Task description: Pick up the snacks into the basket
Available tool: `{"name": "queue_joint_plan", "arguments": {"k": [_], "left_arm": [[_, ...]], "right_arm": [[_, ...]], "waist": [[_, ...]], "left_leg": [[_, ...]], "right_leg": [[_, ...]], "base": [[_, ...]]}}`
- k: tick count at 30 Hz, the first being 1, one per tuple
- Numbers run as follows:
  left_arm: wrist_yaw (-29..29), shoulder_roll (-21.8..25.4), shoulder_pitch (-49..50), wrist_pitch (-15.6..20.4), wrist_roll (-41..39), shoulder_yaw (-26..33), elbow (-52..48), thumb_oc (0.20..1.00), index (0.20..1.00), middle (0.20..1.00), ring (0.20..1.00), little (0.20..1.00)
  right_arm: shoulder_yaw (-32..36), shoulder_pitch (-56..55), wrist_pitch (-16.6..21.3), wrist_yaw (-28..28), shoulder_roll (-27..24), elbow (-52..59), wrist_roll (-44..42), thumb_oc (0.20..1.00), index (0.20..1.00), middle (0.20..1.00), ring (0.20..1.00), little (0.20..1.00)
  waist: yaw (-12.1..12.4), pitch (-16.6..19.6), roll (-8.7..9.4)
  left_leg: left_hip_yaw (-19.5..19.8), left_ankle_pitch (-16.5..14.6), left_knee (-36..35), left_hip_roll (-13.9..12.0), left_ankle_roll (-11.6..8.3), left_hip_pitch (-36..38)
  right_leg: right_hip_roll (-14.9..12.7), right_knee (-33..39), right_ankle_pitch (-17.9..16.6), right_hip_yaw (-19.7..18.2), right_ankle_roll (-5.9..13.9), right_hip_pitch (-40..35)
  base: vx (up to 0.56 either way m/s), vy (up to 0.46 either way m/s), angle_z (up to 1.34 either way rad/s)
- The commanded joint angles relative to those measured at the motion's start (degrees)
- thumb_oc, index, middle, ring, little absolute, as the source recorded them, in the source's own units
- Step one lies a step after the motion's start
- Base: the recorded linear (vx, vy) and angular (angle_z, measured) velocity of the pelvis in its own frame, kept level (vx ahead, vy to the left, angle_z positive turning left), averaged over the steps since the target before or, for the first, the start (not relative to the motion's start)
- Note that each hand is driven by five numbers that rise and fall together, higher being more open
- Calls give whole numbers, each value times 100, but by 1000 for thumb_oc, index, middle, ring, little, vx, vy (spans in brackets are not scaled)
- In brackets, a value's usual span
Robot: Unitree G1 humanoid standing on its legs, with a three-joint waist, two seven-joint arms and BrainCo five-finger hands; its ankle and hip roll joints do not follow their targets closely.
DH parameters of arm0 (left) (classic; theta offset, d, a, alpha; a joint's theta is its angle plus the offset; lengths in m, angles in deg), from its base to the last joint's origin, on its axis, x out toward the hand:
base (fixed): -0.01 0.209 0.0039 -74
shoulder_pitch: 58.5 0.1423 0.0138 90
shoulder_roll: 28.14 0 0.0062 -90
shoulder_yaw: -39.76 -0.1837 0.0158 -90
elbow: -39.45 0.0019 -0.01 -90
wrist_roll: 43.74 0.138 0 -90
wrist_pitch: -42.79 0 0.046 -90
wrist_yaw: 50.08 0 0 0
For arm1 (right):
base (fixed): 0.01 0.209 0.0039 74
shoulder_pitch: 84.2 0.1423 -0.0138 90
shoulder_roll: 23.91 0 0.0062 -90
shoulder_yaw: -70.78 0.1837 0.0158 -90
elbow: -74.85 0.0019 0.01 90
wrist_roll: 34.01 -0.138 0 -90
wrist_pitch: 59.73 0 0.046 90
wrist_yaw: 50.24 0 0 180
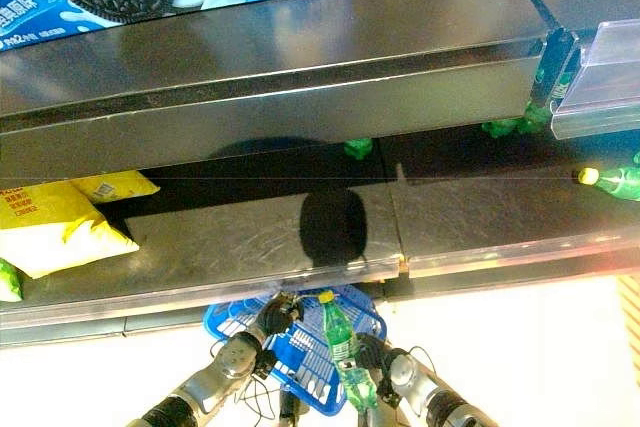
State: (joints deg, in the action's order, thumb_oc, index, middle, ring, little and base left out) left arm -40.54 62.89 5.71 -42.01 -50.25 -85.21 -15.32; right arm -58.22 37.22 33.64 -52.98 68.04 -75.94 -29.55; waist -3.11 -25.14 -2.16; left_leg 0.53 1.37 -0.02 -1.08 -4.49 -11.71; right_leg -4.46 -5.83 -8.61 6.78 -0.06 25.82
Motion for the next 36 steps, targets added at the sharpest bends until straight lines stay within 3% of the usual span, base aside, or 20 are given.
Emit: {"name": "queue_joint_plan", "arguments": {"k": [1, 6, 11, 15, 20, 24, 28, 29, 36], "left_arm": [[102, -108, -1068, 500, -186, -9, -1231, 200, 200, 200, 200, 200], [109, -108, -1139, 501, -180, -23, -1371, 200, 200, 200, 200, 200], [202, -89, -1209, 487, -147, 52, -1399, 200, 200, 200, 200, 200], [319, 114, -1122, 465, -60, 326, -1513, 200, 200, 200, 200, 200], [399, 156, -1088, 443, 32, 473, -1453, 200, 200, 200, 200, 200], [413, 147, -1052, 460, -27, 470, -1599, 200, 200, 200, 200, 200], [384, 169, -1018, 469, -214, 402, -1834, 200, 200, 200, 200, 200], [365, 206, -943, 497, -368, 318, -2039, 200, 200, 200, 200, 200], [74, 393, -700, 528, -771, 55, -2889, 200, 200, 200, 200, 200]], "right_arm": [[-399, 22, 75, -73, 436, -62, 320, 200, 200, 200, 200, 200], [-548, 144, 47, -33, 485, -210, 693, 200, 200, 200, 200, 200], [-710, 174, 110, 14, 403, 368, 915, 200, 200, 200, 200, 200], [-711, 7, 321, -124, -236, 2355, 809, 200, 200, 200, 200, 200], [-738, -40, 406, -367, -739, 3214, 1071, 200, 200, 200, 200, 200], [-675, -69, 253, -380, -498, 2693, 1015, 200, 200, 200, 200, 200], [-349, -11, 33, -92, 7, 1647, 439, 200, 200, 200, 200, 200], [-175, 218, -52, 169, 301, 962, 94, 200, 200, 200, 200, 200], [220, 1514, -218, 600, 485, -63, -505, 200, 200, 200, 200, 200]], "waist": [[72, 142, 33], [84, 108, 21], [59, 77, 85], [-24, 73, 253], [-64, 54, 378], [-41, 33, 389], [1, 3, 349], [58, -23, 290], [284, -117, 72]], "left_leg": [[154, 17, 355, 30, 30, -569], [152, 13, 375, 55, 27, -614], [134, 27, 366, 40, 22, -660], [79, 30, 348, 13, 21, -695], [56, 10, 337, 3, 29, -683], [43, 3, 350, 5, 47, -687], [60, 17, 356, 10, 58, -702], [78, 31, 349, 17, 59, -706], [166, 89, 326, 65, 63, -786]], "right_leg": [[-286, -615, 729, -432, 845, 37], [-305, -595, 695, -416, 842, 66], [-290, -494, 626, -435, 854, 96], [-266, -449, 589, -475, 871, 164], [-261, -457, 603, -488, 872, 162], [-260, -477, 602, -498, 860, 196], [-266, -534, 619, -491, 847, 226], [-270, -593, 647, -477, 833, 242], [-332, -808, 710, -383, 809, 371]], "base": [[0, 0, 0], [-2, 2, 1], [-6, 3, 3], [0, 0, 0], [2, -5, -2], [2, -2, -1], [-4, -8, -5], [0, 0, 0], [-7, -15, 8]]}}
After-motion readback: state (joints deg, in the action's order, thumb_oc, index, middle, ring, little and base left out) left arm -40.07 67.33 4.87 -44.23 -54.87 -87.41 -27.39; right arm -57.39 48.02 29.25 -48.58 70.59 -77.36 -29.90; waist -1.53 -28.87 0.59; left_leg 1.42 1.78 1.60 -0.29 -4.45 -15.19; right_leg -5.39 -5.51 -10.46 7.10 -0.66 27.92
